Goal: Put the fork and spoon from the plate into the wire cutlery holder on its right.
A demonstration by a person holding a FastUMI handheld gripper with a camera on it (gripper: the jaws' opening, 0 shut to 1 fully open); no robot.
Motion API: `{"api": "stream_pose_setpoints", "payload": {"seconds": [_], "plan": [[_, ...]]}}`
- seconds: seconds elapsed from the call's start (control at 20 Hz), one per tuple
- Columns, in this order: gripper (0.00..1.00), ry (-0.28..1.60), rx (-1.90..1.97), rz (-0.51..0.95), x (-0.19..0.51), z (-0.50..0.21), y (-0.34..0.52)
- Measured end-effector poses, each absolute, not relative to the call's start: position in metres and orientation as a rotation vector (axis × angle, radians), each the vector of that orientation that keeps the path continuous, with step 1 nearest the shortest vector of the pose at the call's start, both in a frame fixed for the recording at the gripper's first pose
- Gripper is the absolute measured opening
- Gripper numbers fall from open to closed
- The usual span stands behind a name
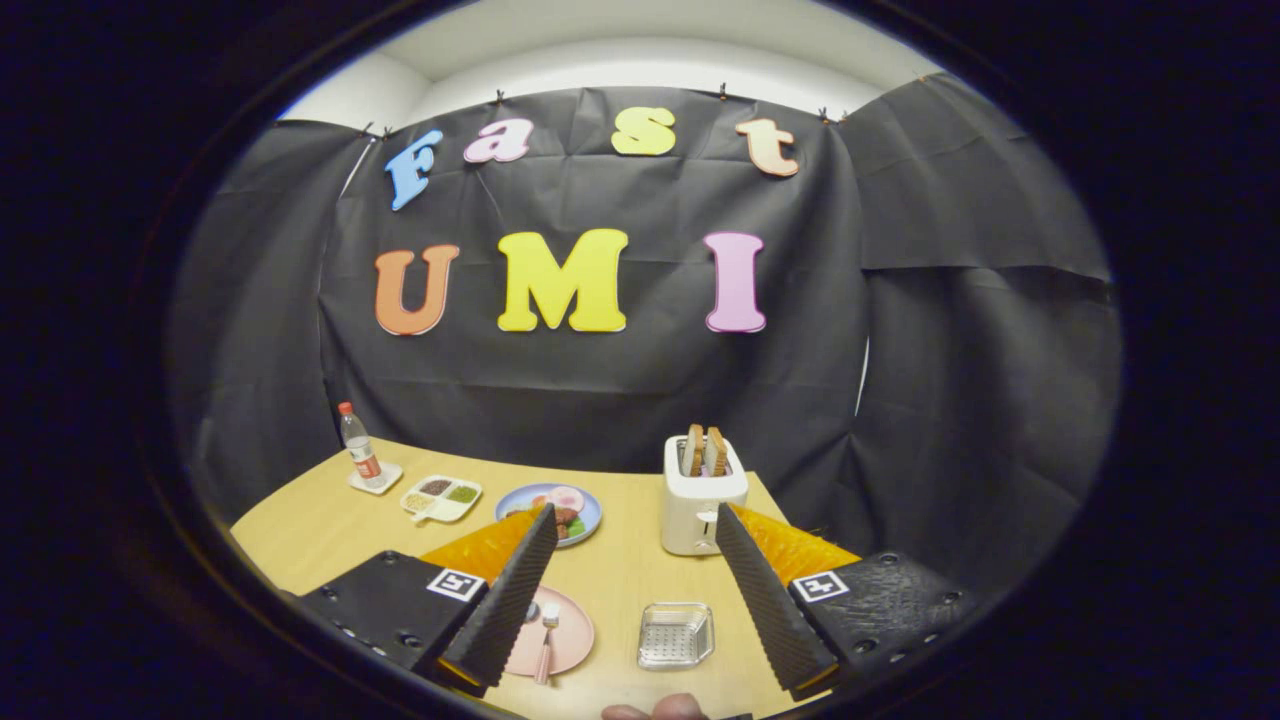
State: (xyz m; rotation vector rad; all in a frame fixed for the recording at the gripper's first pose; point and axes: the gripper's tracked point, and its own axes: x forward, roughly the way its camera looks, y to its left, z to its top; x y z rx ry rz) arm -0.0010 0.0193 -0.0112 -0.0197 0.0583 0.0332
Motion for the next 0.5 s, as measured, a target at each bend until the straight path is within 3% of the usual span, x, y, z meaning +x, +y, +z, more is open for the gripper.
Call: {"api": "stream_pose_setpoints", "payload": {"seconds": [0.5], "plan": [[0.95, 0.099, -0.055, 0.099, 0.003, -0.025, 0.051]]}}
